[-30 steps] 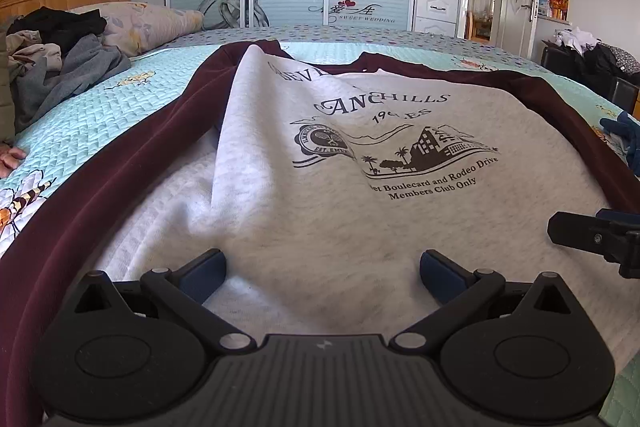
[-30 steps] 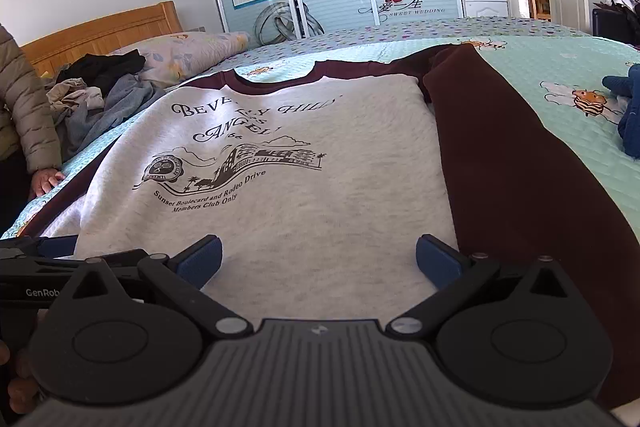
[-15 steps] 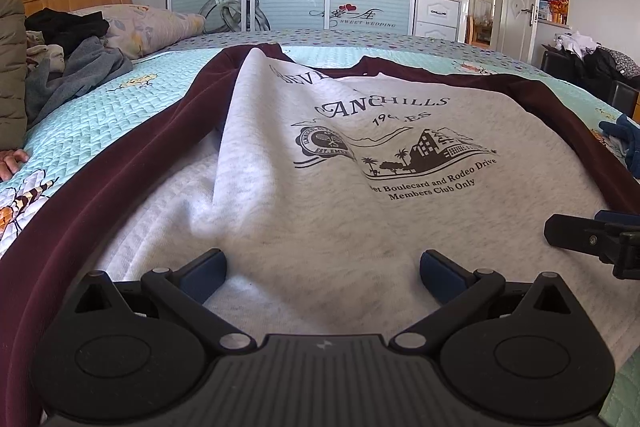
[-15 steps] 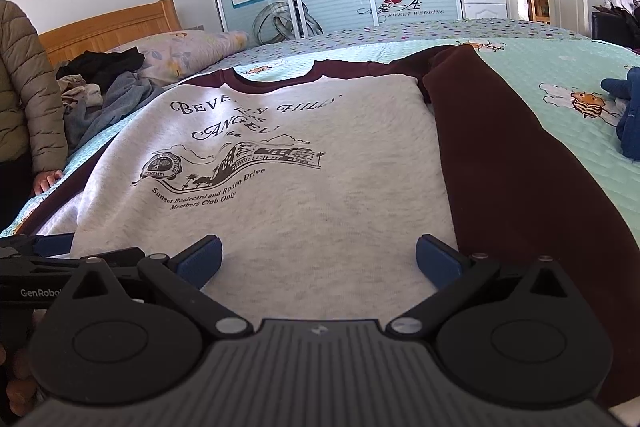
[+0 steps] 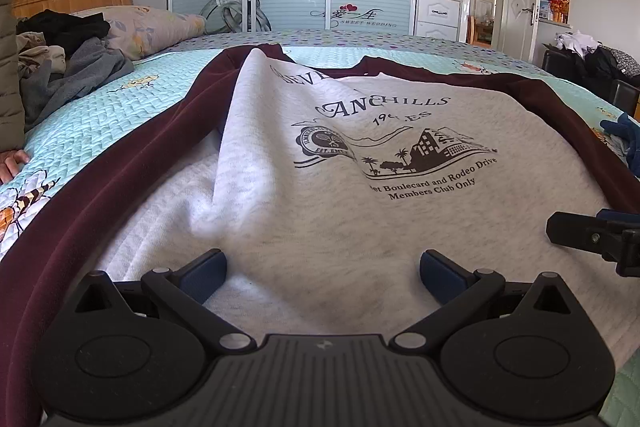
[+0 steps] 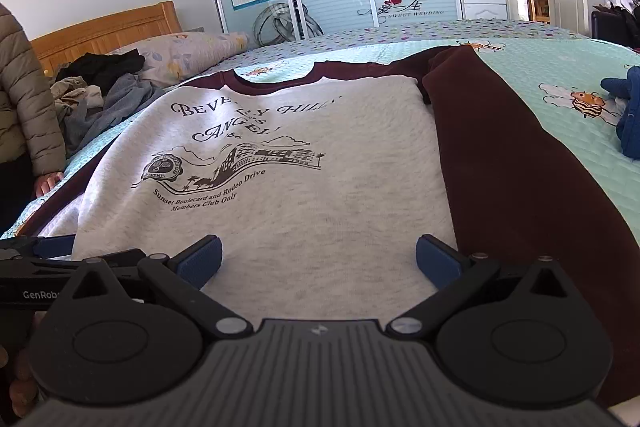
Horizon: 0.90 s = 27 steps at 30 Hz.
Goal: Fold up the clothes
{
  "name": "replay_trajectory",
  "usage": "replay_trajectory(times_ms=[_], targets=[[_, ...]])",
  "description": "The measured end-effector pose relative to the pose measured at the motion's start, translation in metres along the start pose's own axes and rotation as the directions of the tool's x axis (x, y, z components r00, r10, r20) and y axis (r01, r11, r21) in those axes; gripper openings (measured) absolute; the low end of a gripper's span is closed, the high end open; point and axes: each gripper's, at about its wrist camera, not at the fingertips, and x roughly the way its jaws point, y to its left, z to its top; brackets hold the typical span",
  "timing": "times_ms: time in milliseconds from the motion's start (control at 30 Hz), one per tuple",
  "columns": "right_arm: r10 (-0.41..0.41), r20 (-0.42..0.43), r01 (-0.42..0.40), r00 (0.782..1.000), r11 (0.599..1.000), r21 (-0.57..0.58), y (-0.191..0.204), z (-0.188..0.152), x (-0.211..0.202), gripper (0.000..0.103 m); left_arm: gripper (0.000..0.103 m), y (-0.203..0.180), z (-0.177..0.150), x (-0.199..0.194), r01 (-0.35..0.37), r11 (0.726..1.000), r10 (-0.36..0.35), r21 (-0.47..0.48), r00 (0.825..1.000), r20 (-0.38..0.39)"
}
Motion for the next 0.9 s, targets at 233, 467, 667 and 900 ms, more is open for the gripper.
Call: replay_trajectory(times_ms=[233, 467, 667, 900], targets=[[0.006, 0.006, -0.006, 1.0, 1.0, 0.008, -0.0016, -0.0002, -0.0007, 0.103, 0.103, -0.0012, -0.0008, -0.001, -0.006, 1.0, 0.006, 0.003, 1.0, 0.003], [0.009, 0.01, -0.009, 1.0, 1.0, 0.012, -0.0023, 0.0002, -0.0006, 0.103, 0.103, -0.0016, -0.0012, -0.0016, -0.009, 1.0, 0.009, 0.004, 1.0, 0.004], [0.01, 0.011, -0.01, 1.0, 1.0, 0.013, -0.0023, 0.0002, -0.0005, 0.103, 0.103, -0.0016, -0.0016, -0.002, -0.01, 1.0, 0.01, 0.003, 1.0, 0.005], [0.009, 0.011, -0.009, 1.0, 1.0, 0.013, -0.0023, 0.0004, 0.0001, 0.103, 0.103, -0.0013, -0.0022, -0.0028, -0.011, 1.0, 0.011, 0.0, 1.0, 0.009]])
